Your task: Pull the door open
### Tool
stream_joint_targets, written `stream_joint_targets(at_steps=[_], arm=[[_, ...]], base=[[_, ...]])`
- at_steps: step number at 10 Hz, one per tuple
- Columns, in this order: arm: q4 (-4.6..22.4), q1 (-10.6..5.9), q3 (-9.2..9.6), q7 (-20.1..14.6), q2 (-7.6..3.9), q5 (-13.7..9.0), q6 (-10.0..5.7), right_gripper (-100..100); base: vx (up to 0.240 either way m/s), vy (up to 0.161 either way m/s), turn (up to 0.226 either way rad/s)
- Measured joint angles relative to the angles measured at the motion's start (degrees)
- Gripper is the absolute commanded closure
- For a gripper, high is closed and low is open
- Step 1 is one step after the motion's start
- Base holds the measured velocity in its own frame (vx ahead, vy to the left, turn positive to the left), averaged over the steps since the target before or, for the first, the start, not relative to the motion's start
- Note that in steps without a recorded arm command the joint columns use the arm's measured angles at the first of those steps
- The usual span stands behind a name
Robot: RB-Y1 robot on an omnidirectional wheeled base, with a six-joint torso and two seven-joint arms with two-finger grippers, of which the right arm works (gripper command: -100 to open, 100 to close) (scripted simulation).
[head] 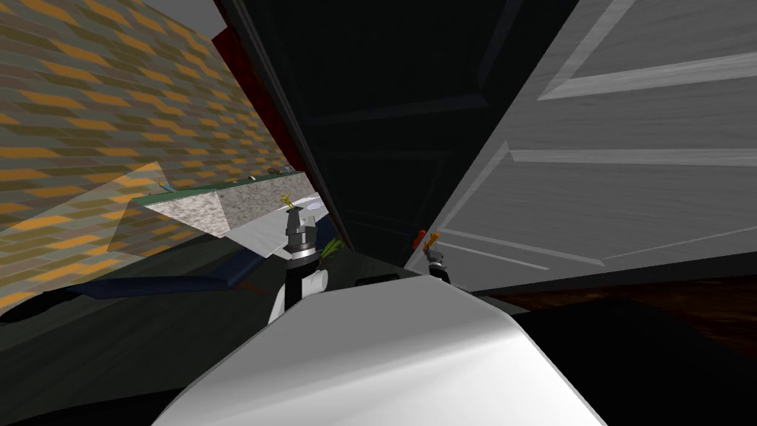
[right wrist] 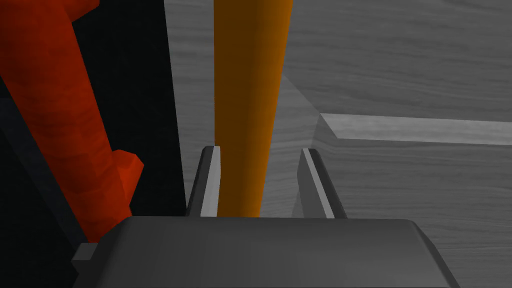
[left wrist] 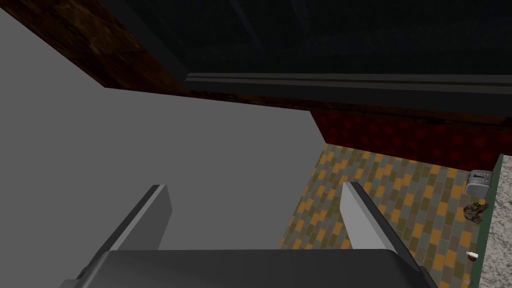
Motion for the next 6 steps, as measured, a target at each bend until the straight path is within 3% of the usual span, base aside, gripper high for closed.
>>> stream_joint_targets(at_steps=[3,4,5,6], arm=[[-0.05,-0.07,0.17,0.04,0.15,0.06,0.13,100],[-0.06,-0.07,0.19,0.04,0.17,0.07,0.12,100],[0.16,0.35,-0.16,0.05,-0.15,-0.09,0.32,-100],[0.52,0.94,-0.54,0.2,-0.3,-0.28,0.44,-100]], base=[[0.0,0.002,-0.007],[-0.152,0.007,-0.113],[-0.22,-0.024,-0.185],[-0.209,-0.023,-0.136]])
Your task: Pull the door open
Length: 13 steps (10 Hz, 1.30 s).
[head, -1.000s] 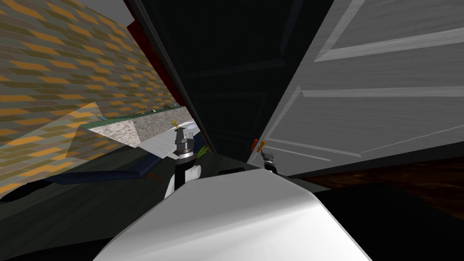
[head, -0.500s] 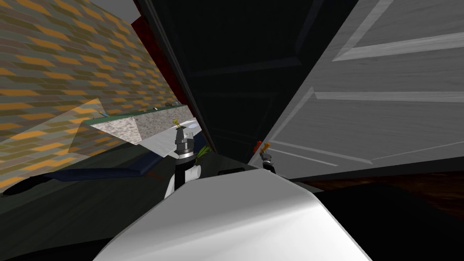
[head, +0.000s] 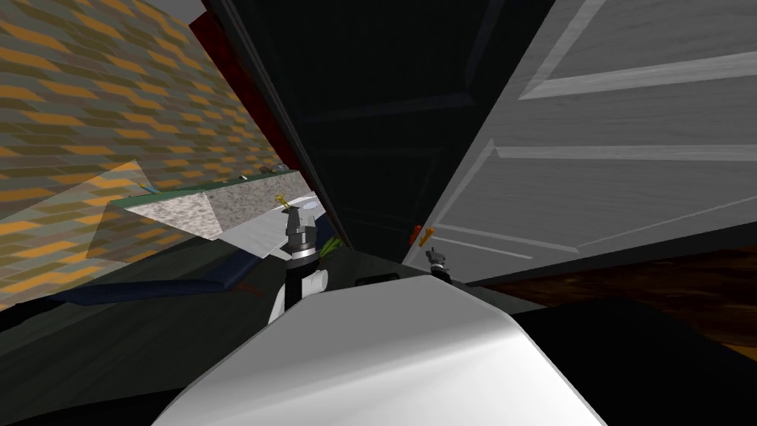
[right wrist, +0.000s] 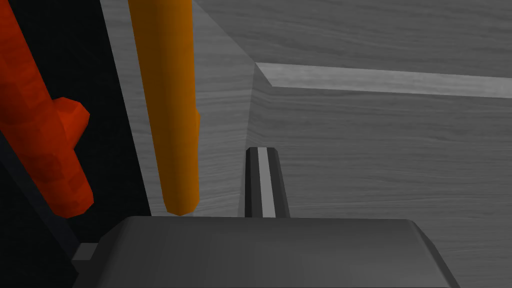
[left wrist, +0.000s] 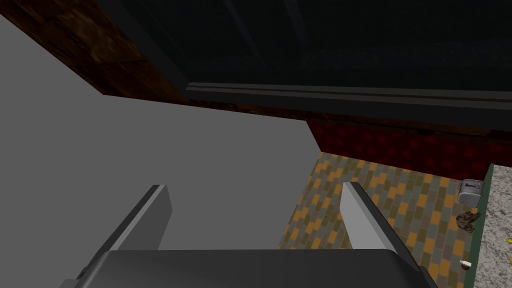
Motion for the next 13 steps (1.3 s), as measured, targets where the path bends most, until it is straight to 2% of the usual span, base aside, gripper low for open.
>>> stream_joint_targets(at_steps=[1,3,5,6,9,11,13], arm=[[2.1,0.06,-0.08,-0.5,-0.35,-0.02,-0.7,-100],[0.17,2.92,-0.94,0.1,-0.76,-0.51,-0.07,-100],[0.02,4.48,-1.56,0.37,-1.09,-0.86,0.23,-100],[1.02,4.23,-1.54,0.1,-1.28,-0.84,-0.02,-100],[3.22,5.45,-1.81,-0.57,-1.76,-0.97,-1.09,-100],[3.56,6.23,-1.86,-0.91,-2.14,-1.04,-1.32,-100],[1.91,6.65,-1.19,-1.0,-1.97,-0.81,-1.49,-100]], base=[[-0.18,-0.03,-0.074],[-0.193,0.002,-0.09],[-0.163,-0.004,-0.051],[-0.164,-0.001,-0.104],[-0.174,0.038,-0.067],[-0.17,0.032,-0.023],[-0.041,0.111,0.159]])
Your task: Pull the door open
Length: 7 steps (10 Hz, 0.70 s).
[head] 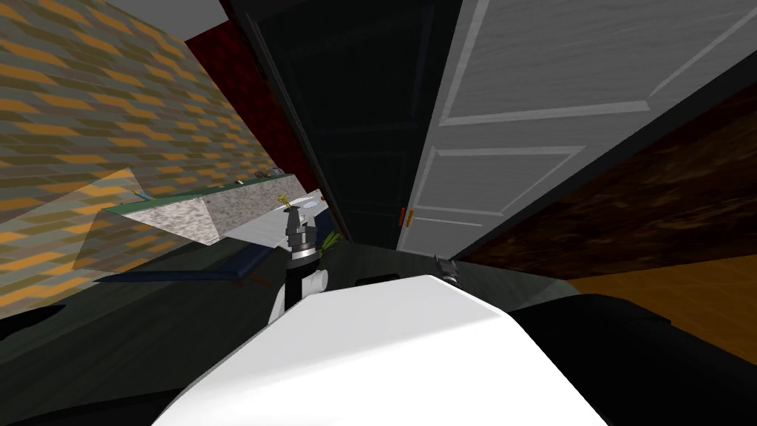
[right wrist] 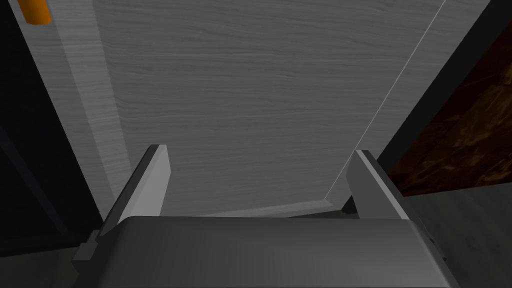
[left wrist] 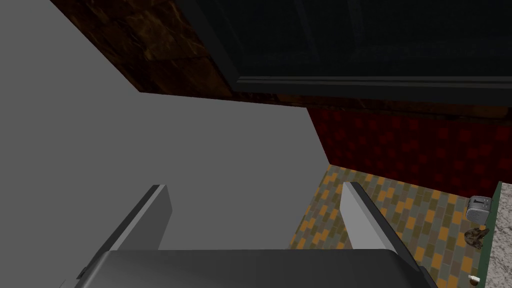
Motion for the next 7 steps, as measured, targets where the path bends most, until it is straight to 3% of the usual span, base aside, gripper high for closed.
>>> stream_joint_targets(at_steps=[1,2,3,5,7], arm=[[-1.52,-0.19,0.98,-0.15,0.63,0.49,-0.54,-100],[-1.22,-1.43,1.65,-0.43,0.97,0.84,-1.14,-100],[-3.46,-1.54,1.87,-0.09,1.18,0.88,-0.64,-100],[-2.84,-3.75,2.87,-0.73,1.45,1.44,-1.49,-100],[-5.12,-4.59,3.11,-0.48,1.65,1.53,-0.89,-100]], base=[[0.111,0.083,0.104],[0.176,0.047,0.141],[0.169,0.03,0.103],[0.182,0.038,0.116],[0.187,-0.002,0.076]])
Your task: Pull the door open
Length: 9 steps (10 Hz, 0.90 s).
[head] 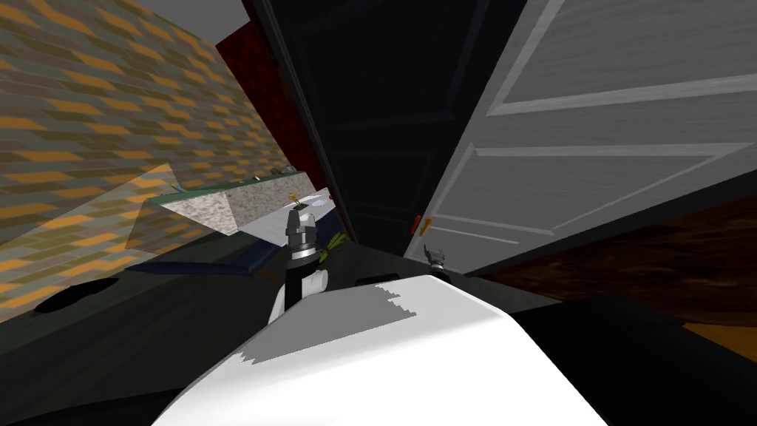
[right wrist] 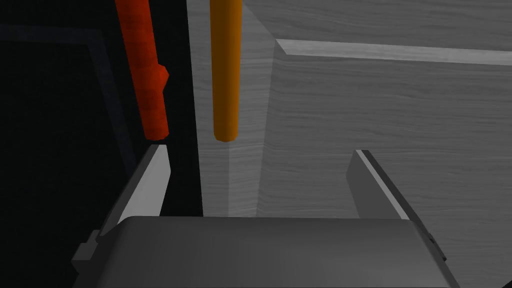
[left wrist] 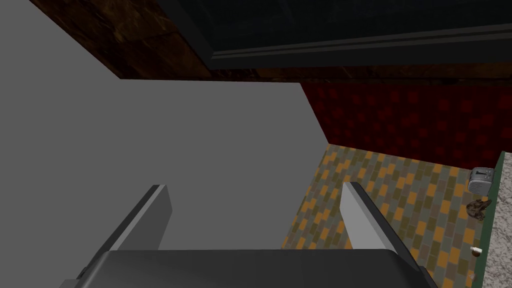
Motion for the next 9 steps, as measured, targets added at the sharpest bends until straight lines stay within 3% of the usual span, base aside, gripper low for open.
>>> stream_joint_targets(at_steps=[2,6,7,8,9], arm=[[-0.26,-0.59,0.31,0.07,0.22,0.22,-0.25,-100],[1.53,1.81,-1.08,0.33,-0.41,-0.47,-0.2,-100],[2.06,2.88,-1.6,0.5,-0.64,-0.7,-0.22,-100],[0.85,4.62,-2.75,1.06,-1.37,-1.37,0.85,-100],[2.69,4.19,-2.95,0.9,-1.61,-1.42,0.75,-100]], base=[[-0.011,-0.008,-0.051],[-0.193,-0.006,-0.12],[-0.218,-0.017,-0.186],[-0.141,-0.004,-0.057],[-0.112,-0.013,-0.112]])
